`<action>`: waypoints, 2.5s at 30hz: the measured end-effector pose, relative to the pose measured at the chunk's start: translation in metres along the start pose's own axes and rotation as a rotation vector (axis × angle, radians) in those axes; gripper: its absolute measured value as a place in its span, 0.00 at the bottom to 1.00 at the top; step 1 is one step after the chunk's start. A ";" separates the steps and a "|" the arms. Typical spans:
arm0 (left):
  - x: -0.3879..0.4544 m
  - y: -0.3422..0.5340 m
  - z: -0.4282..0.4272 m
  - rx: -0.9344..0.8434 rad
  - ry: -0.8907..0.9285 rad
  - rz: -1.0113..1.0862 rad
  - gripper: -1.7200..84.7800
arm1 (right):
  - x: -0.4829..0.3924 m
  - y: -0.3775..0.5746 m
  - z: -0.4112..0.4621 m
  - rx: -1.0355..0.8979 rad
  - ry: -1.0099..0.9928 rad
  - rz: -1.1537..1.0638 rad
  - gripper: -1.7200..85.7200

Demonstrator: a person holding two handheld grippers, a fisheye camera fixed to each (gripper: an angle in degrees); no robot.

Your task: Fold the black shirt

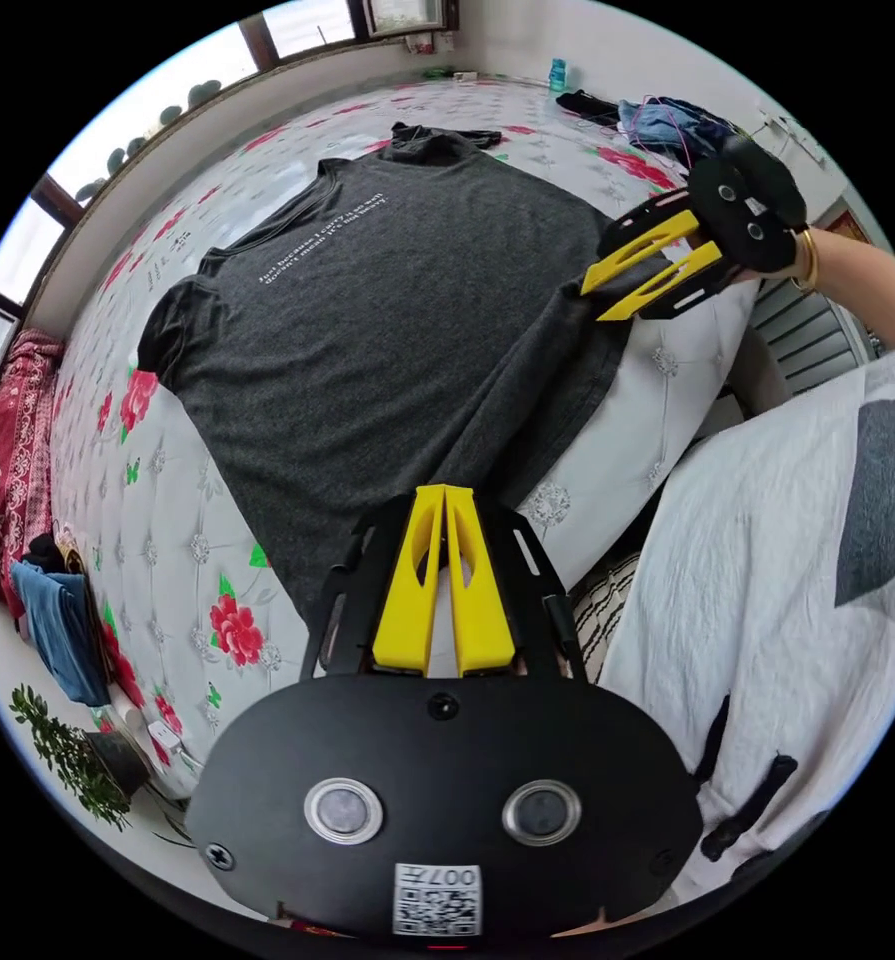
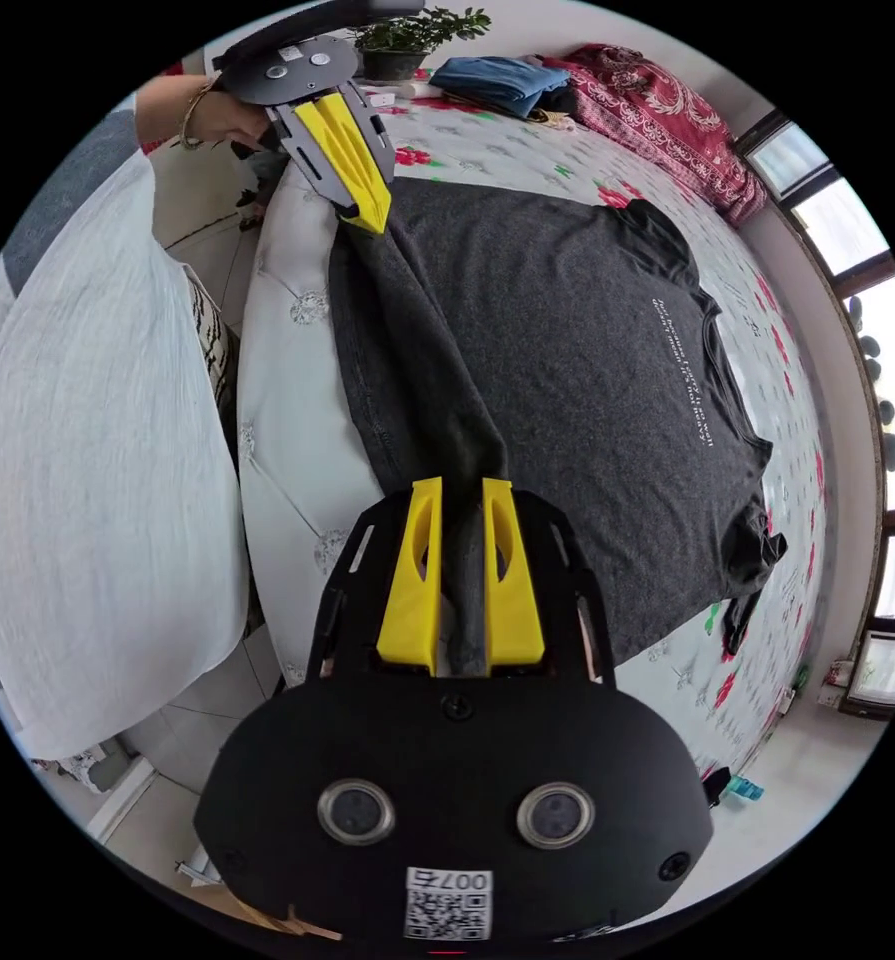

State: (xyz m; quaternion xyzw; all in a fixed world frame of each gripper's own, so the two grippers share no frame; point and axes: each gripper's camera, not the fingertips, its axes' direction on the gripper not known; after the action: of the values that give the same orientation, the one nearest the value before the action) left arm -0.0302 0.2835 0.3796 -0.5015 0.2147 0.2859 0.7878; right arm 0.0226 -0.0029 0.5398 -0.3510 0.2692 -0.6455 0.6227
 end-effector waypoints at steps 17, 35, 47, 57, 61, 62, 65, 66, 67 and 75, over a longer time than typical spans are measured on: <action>-0.010 -0.002 -0.005 -0.017 0.046 0.034 0.01 | 0.052 0.046 -0.021 0.124 -0.134 0.209 0.02; 0.007 0.038 -0.025 -0.060 0.084 0.016 0.01 | 0.046 0.103 -0.009 0.052 -0.411 0.202 0.02; -0.050 0.079 -0.057 0.005 0.060 -0.376 0.01 | 0.050 0.186 -0.033 0.134 -0.299 0.495 0.05; -0.068 0.042 -0.042 -0.091 0.055 -0.345 0.01 | 0.094 0.256 0.000 0.020 -0.216 0.850 0.05; -0.058 0.042 -0.045 -0.117 0.014 -0.289 0.01 | 0.079 0.274 -0.005 0.016 -0.163 0.847 0.04; -0.057 0.043 -0.047 -0.137 0.016 -0.281 0.01 | 0.076 0.280 -0.007 -0.014 -0.172 0.848 0.04; -0.063 0.045 -0.064 -0.102 0.031 -0.323 0.01 | 0.083 0.298 -0.024 -0.003 -0.164 0.894 0.05; -0.068 0.045 -0.073 -0.067 0.045 -0.358 0.01 | 0.092 0.306 -0.035 0.064 -0.148 0.925 0.06; -0.072 0.044 -0.077 -0.053 0.053 -0.378 0.01 | 0.098 0.310 -0.040 0.090 -0.140 0.946 0.07; -0.120 -0.009 -0.109 0.089 0.151 -0.571 0.01 | 0.248 0.347 -0.061 0.342 -0.082 1.173 0.12</action>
State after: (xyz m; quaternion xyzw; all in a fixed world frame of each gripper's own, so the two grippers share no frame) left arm -0.1190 0.1526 0.4160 -0.5264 0.1355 0.0051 0.8394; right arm 0.1933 -0.2822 0.2592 -0.0637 0.2861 -0.2150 0.9316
